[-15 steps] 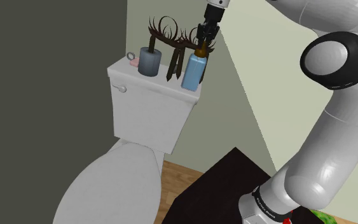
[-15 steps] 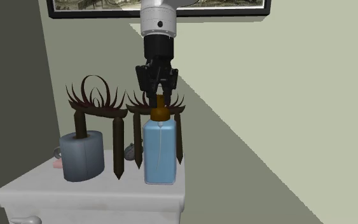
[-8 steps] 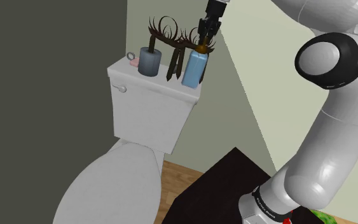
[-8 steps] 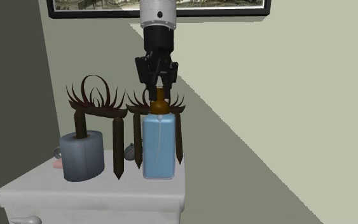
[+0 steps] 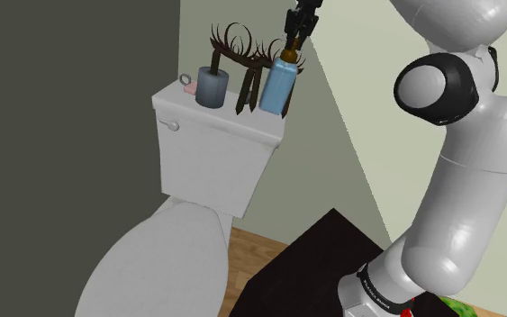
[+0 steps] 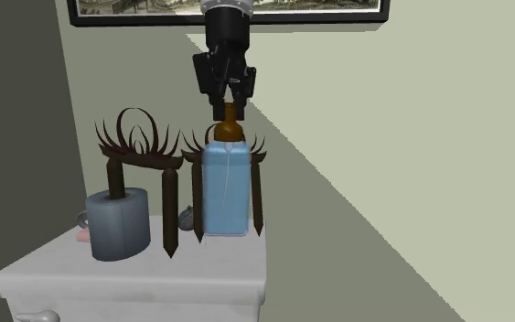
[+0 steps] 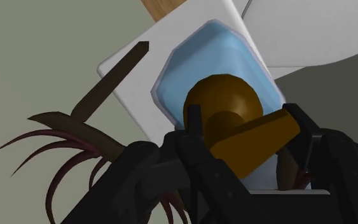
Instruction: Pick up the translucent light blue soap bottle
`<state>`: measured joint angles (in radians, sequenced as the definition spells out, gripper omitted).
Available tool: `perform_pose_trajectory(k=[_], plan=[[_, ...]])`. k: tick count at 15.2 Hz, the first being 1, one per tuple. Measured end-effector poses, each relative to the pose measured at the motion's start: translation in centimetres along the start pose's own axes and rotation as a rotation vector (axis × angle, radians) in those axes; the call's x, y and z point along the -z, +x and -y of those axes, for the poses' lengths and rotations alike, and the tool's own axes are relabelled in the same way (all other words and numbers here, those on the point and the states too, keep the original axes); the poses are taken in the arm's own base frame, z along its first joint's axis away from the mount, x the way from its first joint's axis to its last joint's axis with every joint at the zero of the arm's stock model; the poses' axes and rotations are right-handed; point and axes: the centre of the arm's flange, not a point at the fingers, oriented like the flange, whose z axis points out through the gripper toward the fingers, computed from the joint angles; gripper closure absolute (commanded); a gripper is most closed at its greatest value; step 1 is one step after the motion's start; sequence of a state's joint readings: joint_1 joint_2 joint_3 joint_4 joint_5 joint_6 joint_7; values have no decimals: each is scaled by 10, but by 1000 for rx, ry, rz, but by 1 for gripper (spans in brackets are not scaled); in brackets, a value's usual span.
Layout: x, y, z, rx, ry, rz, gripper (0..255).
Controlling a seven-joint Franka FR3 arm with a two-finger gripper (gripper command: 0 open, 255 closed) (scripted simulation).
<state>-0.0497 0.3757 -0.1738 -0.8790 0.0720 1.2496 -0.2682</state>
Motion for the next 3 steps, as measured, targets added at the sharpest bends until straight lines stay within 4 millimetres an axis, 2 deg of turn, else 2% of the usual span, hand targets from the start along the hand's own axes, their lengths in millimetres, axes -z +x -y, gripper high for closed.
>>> perform_pose_trajectory(k=[3], plan=[[13,0,1,0,0,0,255]])
